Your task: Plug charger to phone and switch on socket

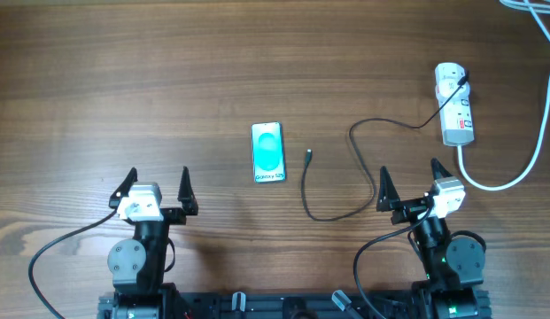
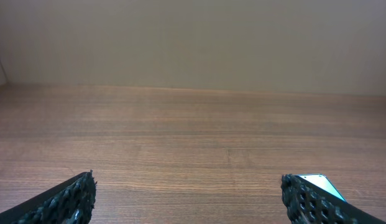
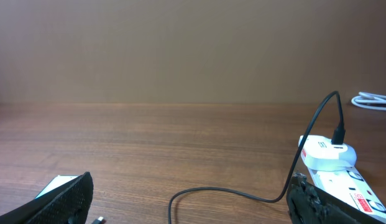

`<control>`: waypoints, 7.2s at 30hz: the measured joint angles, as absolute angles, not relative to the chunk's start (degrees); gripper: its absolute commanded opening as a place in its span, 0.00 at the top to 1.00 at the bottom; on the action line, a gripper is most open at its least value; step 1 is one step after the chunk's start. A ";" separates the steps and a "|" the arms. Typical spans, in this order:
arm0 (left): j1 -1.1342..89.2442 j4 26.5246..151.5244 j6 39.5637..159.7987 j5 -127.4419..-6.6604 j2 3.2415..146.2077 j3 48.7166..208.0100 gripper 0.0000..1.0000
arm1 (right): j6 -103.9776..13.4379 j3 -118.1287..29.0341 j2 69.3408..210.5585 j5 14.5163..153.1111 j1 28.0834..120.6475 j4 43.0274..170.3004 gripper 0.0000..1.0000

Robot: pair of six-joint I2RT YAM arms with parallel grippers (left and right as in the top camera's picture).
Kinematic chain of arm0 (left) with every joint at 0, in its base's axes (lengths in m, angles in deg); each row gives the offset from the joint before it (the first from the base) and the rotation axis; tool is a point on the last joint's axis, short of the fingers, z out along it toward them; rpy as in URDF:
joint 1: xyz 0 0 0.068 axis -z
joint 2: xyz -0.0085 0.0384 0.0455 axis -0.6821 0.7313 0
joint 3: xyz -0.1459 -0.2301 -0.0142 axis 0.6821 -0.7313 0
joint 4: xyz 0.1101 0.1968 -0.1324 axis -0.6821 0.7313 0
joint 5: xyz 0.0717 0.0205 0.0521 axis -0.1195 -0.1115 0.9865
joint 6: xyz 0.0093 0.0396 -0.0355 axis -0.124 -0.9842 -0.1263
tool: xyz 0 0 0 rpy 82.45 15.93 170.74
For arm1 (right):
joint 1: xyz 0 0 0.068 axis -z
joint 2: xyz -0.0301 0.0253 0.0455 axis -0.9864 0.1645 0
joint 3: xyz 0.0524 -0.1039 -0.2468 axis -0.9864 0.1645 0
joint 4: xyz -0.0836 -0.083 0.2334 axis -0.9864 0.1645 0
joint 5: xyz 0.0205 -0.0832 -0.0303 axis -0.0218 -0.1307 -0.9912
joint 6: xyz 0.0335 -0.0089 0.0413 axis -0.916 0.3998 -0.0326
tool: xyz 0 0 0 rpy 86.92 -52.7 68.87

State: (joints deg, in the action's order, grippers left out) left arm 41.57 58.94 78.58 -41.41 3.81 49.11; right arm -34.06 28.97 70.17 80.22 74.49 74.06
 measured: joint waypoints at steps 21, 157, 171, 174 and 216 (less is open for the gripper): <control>41.57 58.94 78.58 -41.43 3.81 49.11 0.00 | -34.06 28.97 70.17 80.22 74.49 74.06 0.00; 41.79 130.48 91.28 -67.14 70.71 132.56 0.00 | -34.06 28.97 70.17 80.22 74.49 74.04 0.00; 55.74 134.67 102.93 -62.61 82.95 132.95 0.00 | -34.06 28.97 70.17 80.22 74.49 74.02 0.00; 60.46 136.20 106.36 -57.19 86.45 133.96 0.01 | -34.06 28.97 70.17 80.22 74.49 74.02 0.00; 70.60 126.13 109.20 -40.76 120.13 152.89 0.00 | -34.06 28.97 70.17 80.22 74.49 74.04 0.00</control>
State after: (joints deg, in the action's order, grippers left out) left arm 70.60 126.13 109.20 -40.76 120.13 152.89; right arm -34.06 28.97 70.17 80.22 74.49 74.04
